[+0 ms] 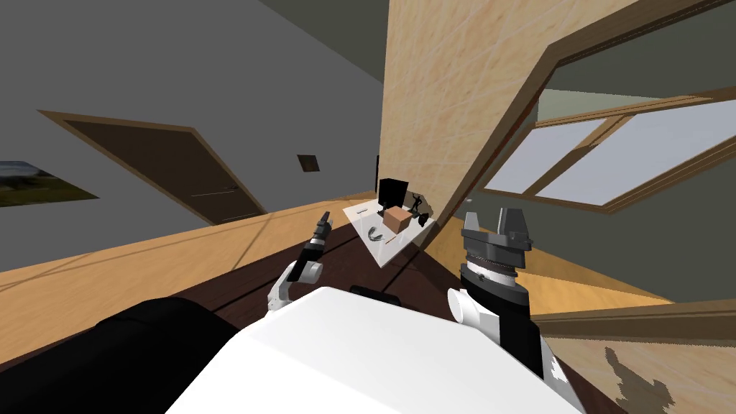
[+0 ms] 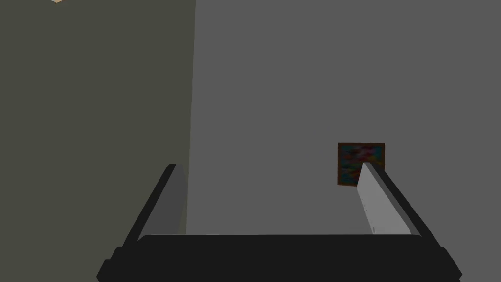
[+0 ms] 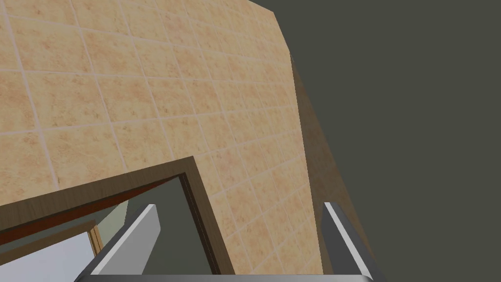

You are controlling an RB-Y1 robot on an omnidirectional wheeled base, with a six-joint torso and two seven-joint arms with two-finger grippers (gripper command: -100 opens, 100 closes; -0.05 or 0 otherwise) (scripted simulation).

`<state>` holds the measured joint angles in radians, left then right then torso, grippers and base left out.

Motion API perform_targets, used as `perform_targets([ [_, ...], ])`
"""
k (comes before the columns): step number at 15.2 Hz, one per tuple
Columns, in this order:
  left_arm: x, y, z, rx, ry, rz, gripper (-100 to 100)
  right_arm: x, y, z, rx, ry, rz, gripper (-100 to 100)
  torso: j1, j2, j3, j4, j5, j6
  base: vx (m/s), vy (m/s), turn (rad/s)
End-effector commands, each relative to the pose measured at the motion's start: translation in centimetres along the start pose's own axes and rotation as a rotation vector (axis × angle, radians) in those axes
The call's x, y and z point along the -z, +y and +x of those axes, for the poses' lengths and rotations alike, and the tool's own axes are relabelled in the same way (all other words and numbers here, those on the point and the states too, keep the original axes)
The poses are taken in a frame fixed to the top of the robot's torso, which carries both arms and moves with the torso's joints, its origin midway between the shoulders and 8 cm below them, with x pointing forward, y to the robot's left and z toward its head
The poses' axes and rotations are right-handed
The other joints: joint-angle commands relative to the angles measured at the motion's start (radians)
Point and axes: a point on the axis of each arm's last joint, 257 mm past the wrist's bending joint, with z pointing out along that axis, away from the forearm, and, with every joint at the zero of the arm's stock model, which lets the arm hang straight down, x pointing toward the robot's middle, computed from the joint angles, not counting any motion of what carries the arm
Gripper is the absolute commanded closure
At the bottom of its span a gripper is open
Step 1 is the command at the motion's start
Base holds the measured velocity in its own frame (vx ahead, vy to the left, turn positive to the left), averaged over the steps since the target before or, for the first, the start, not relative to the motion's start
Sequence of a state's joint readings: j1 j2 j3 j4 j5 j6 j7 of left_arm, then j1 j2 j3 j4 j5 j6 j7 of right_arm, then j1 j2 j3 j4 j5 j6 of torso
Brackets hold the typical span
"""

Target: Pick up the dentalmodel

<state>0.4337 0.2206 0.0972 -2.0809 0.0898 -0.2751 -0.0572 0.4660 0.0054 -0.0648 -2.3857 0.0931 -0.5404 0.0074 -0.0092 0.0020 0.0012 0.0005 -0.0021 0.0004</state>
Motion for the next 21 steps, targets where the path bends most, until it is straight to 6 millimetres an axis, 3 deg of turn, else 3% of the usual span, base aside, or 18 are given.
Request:
perform_targets([
  [1,-0.3,1.5,-0.4,-0.013,0.004,-0.037,-100,0.0,0.0,0.0,0.000,0.000,0.000,0,0.000,0.000,0.000,0.000,0.000,0.000,-0.018,-0.113,-0.032],
  [5,-0.8,6.5,-2.5,-0.058,0.004,-0.164,-100,0.0,0.0,0.0,0.000,0.000,0.000,0,-0.003,0.000,0.000,0.000,-0.001,0.000,-0.019,-0.171,-0.046],
  [6,-0.8,6.5,-2.5,-0.058,0.004,-0.164,-100,0.0,0.0,0.0,0.000,0.000,0.000,0,-0.004,-0.001,-0.001,0.000,-0.001,0.000,0.004,-0.162,-0.030],
  [7,-0.9,8.2,-3.5,-0.071,-0.002,-0.210,-100,0.0,0.0,0.0,0.000,0.000,0.000,0,-0.003,-0.001,-0.001,0.000,-0.001,0.000,0.005,-0.150,-0.051],
  [12,-1.0,12.9,-6.8,-0.100,-0.034,-0.342,-100,0.0,0.0,0.0,0.000,0.000,0.000,0,-0.003,-0.002,-0.001,-0.001,-0.001,0.000,0.003,-0.173,-0.047],
  [21,0.8,20.4,-11.9,-0.108,-0.112,-0.562,-100,0.0,0.0,0.0,0.000,0.000,0.000,0,-0.002,-0.003,-0.002,-0.001,0.000,0.000,0.027,-0.146,-0.042],
])
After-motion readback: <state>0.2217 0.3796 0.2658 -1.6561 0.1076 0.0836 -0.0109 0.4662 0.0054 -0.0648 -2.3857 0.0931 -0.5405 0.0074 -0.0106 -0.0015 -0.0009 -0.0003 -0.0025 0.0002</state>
